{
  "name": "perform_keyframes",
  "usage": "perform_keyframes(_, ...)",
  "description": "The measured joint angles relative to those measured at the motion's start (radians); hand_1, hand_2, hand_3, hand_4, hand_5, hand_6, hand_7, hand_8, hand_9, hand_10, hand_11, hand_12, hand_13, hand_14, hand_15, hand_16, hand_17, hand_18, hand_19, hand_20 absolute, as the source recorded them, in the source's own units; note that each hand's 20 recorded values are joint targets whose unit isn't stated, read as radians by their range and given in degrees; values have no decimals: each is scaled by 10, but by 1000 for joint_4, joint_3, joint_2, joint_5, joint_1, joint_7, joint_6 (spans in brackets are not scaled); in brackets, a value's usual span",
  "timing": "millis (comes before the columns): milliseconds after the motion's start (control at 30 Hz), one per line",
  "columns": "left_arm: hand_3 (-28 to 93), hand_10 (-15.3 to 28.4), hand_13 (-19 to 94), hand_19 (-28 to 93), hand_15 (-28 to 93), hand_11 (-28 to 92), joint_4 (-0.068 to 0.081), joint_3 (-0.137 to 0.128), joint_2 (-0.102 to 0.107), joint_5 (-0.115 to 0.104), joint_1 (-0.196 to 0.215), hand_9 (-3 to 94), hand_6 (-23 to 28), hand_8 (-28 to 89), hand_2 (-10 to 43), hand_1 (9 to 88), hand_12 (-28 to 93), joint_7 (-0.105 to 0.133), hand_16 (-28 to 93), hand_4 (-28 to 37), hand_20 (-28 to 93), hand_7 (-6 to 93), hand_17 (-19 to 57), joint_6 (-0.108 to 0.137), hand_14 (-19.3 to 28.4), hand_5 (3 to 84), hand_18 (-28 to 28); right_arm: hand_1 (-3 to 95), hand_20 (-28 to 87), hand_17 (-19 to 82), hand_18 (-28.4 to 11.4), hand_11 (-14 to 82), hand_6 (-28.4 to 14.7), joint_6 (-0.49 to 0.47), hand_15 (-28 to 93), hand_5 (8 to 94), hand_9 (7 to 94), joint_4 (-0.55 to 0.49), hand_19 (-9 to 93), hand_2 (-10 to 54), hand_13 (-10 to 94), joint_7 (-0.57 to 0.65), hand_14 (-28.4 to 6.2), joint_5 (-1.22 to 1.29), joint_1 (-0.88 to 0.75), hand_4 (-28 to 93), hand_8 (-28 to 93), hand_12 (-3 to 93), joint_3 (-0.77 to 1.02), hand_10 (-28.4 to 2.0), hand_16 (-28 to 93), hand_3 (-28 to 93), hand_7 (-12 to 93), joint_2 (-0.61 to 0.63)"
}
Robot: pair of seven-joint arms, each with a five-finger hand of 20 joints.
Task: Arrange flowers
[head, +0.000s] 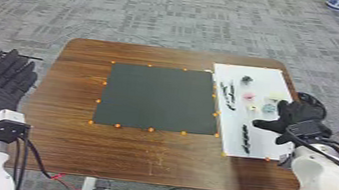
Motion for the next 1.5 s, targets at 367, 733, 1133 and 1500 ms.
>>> perform_keyframes(367, 763, 155, 264, 364, 266, 216, 0, 0, 1, -3, -1, 356, 101, -78, 140, 261, 108, 0, -42, -282, 101, 103, -60, 0, 157, 455, 157, 202, 482, 269, -284, 584, -105, -81, 798, 545, 507, 24, 793, -95, 526, 58, -226, 237, 122, -228, -130, 584, -123, -238, 545, 627, 479, -5)
perform_keyframes(733, 763, 156, 264, 363, 267, 216, -3, -1, 0, -7, 8, 356, 100, -79, 141, 261, 108, 4, -43, -282, 101, 104, -60, -1, 157, 455, 158, 253, 477, 295, -284, 580, -95, -79, 791, 585, 544, 133, 809, -95, 567, 80, -216, 188, 214, -215, -122, 579, -260, -228, 552, 646, 452, -16)
perform_keyframes(1133, 767, 155, 270, 362, 276, 216, -4, -15, -6, -7, 19, 357, 100, -78, 141, 259, 108, 6, -41, -280, 100, 105, -60, -7, 159, 456, 158, 319, 470, 313, -273, 585, -78, -96, 779, 604, 569, 152, 808, -95, 592, 69, -195, 186, 216, -182, -119, 559, -250, -204, 556, 744, 439, -41)
perform_keyframes(1500, 769, 160, 269, 355, 272, 213, -4, -31, -17, -8, 22, 356, 103, -77, 141, 258, 108, 8, -44, -280, 97, 104, -54, -17, 158, 458, 154, 378, 473, 332, -261, 608, -49, -102, 781, 558, 587, 184, 814, -95, 613, 41, -173, 189, 220, -178, 161, 560, -235, -181, 550, 737, 552, -67)
